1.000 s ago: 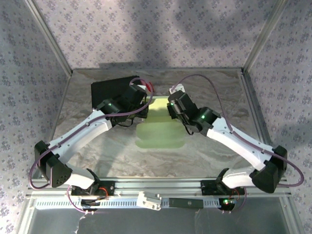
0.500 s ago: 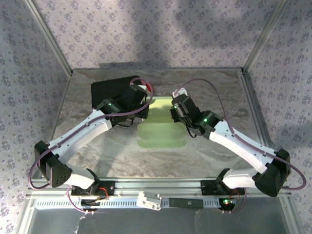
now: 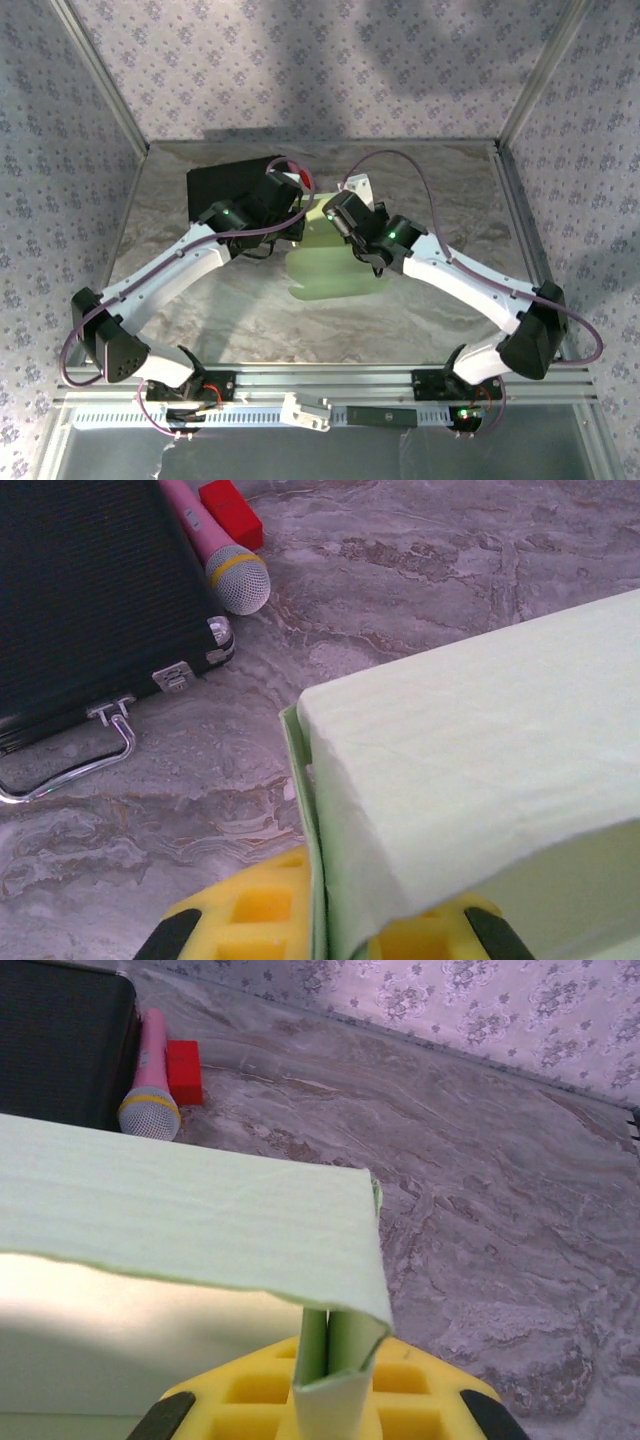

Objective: Fold the paper box

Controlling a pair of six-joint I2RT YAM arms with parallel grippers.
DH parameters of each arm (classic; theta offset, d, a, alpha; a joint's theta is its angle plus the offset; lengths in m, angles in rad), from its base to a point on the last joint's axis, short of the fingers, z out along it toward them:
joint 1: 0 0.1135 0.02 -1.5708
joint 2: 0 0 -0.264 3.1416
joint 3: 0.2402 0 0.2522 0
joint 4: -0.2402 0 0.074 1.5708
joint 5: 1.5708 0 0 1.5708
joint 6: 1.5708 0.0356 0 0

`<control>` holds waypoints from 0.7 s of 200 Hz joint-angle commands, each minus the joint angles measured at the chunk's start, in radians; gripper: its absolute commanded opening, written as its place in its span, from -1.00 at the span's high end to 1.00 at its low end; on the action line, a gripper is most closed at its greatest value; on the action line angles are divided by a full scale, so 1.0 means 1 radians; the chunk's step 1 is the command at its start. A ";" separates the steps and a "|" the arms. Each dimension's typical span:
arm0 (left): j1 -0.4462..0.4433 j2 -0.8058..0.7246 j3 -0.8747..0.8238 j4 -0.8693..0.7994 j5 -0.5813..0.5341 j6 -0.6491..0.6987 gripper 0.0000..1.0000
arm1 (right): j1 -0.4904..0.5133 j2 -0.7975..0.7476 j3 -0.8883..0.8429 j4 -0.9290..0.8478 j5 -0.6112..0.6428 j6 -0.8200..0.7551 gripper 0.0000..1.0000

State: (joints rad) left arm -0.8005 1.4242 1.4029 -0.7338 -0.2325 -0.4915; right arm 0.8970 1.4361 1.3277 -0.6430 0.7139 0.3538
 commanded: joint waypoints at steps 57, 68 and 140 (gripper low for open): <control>-0.010 -0.005 0.025 0.024 0.023 -0.007 1.00 | 0.005 -0.141 -0.044 0.080 -0.306 -0.024 -0.05; -0.011 -0.004 0.024 0.024 0.025 -0.007 1.00 | -0.002 -0.168 -0.047 0.083 -0.346 -0.024 -0.10; -0.010 0.002 0.037 0.017 0.026 -0.008 1.00 | -0.088 -0.346 -0.110 0.077 -0.522 -0.002 -0.26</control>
State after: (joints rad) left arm -0.8009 1.4254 1.4044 -0.7223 -0.2207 -0.4911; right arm 0.8379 1.1603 1.2583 -0.5873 0.2935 0.3367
